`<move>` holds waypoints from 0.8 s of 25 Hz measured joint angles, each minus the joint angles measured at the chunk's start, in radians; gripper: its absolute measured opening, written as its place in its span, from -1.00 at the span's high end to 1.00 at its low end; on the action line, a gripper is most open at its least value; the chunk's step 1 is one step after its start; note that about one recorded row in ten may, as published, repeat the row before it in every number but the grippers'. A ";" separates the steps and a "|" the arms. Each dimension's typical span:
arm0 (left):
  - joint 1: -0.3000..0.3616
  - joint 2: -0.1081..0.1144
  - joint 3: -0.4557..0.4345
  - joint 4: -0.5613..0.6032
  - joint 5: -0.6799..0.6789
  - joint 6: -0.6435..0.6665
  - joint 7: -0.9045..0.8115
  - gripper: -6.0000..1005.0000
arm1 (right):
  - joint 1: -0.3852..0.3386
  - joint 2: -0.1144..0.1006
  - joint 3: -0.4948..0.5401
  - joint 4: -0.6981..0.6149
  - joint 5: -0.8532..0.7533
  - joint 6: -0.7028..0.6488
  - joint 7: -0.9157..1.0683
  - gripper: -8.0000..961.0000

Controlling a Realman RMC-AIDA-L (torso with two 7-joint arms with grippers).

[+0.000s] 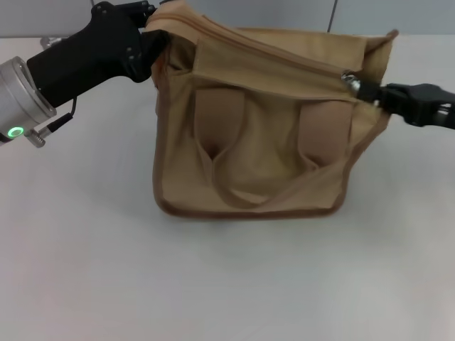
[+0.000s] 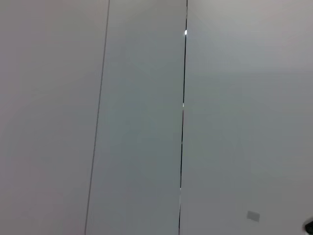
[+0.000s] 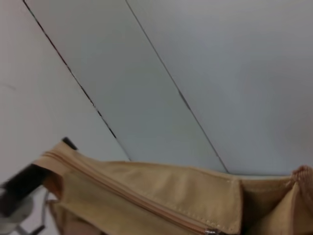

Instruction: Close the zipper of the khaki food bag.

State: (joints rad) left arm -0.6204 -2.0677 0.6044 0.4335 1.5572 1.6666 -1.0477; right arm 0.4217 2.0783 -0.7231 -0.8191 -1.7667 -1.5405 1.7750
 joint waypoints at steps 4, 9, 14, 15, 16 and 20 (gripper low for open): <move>-0.007 -0.001 0.005 -0.001 -0.002 -0.017 0.000 0.81 | -0.002 -0.001 0.096 0.018 0.002 -0.094 -0.039 0.91; -0.009 -0.001 0.006 -0.003 -0.002 -0.029 0.000 0.80 | -0.002 -0.011 0.226 0.094 0.010 -0.272 -0.201 0.76; -0.010 -0.002 0.007 -0.004 -0.002 -0.038 0.000 0.79 | -0.024 -0.029 0.232 0.174 0.008 -0.465 -0.454 0.53; -0.010 -0.002 0.007 -0.004 -0.001 -0.039 0.000 0.79 | -0.027 -0.032 0.219 0.183 -0.009 -0.484 -0.492 0.48; -0.009 -0.002 0.007 -0.004 0.000 -0.040 -0.001 0.79 | -0.029 -0.034 0.205 0.189 -0.034 -0.494 -0.525 0.38; -0.003 -0.001 0.008 -0.004 0.005 -0.041 -0.005 0.78 | -0.030 -0.034 0.162 0.221 -0.165 -0.505 -0.642 0.00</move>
State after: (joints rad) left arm -0.6230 -2.0692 0.6121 0.4294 1.5627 1.6253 -1.0529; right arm 0.3917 2.0439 -0.5612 -0.5982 -1.9316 -2.0459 1.1331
